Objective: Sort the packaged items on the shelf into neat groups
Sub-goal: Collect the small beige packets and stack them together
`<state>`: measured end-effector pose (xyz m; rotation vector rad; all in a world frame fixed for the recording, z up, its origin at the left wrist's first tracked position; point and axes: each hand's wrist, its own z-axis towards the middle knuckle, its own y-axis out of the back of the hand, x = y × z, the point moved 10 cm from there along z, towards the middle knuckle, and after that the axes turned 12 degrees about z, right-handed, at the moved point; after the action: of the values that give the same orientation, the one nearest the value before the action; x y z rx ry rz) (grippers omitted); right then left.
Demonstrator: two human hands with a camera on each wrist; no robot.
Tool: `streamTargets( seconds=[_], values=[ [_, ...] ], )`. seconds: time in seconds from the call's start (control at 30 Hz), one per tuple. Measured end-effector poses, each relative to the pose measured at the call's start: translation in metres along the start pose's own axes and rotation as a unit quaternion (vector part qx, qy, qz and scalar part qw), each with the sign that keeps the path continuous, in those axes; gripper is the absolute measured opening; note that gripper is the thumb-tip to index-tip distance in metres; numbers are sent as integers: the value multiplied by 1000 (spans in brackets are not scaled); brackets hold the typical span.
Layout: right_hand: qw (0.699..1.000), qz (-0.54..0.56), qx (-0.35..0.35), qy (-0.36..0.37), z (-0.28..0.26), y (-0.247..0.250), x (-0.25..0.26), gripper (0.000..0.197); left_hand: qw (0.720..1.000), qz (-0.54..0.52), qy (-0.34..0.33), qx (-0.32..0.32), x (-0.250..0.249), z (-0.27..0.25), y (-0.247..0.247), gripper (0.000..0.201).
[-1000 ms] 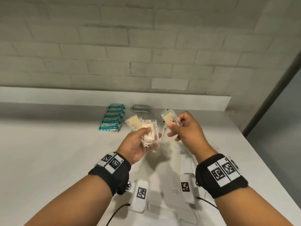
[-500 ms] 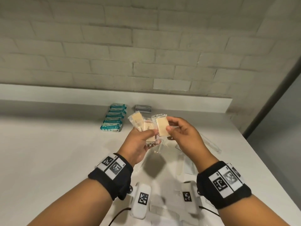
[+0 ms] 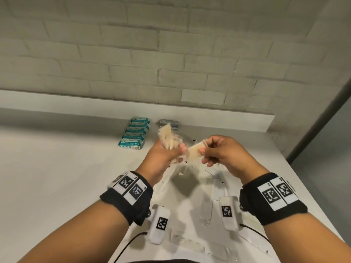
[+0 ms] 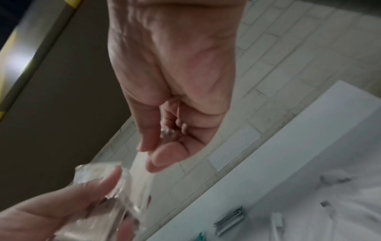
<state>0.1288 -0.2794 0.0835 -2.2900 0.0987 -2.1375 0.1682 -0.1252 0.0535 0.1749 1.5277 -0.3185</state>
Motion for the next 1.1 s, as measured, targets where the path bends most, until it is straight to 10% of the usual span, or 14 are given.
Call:
streamTargets(
  seconds=[0.17,0.33,0.47,0.83,0.97,1.1],
  values=[
    [998,57,-34,9,3,3,3,6,1000,7,6,14,5,-7,-11,24],
    [959,-241,-150,19,6,34,11,17,997,-32,64,22,18,-10,-3,25],
    [962,-257,-92,-22,7,23,-1,14,978,-169,121,23,30,-13,6,22],
    [872,-466,108,-99,0,-59,-89,19,982,-129,113,-77,41,-21,44,11],
    [974,-223,36,-35,7,-49,-42,24,987,-113,88,-71,33,-22,48,11],
    [986,-161,48,9,6,-61,-22,10,989,-115,86,-43,26,-21,35,10]
  ],
)
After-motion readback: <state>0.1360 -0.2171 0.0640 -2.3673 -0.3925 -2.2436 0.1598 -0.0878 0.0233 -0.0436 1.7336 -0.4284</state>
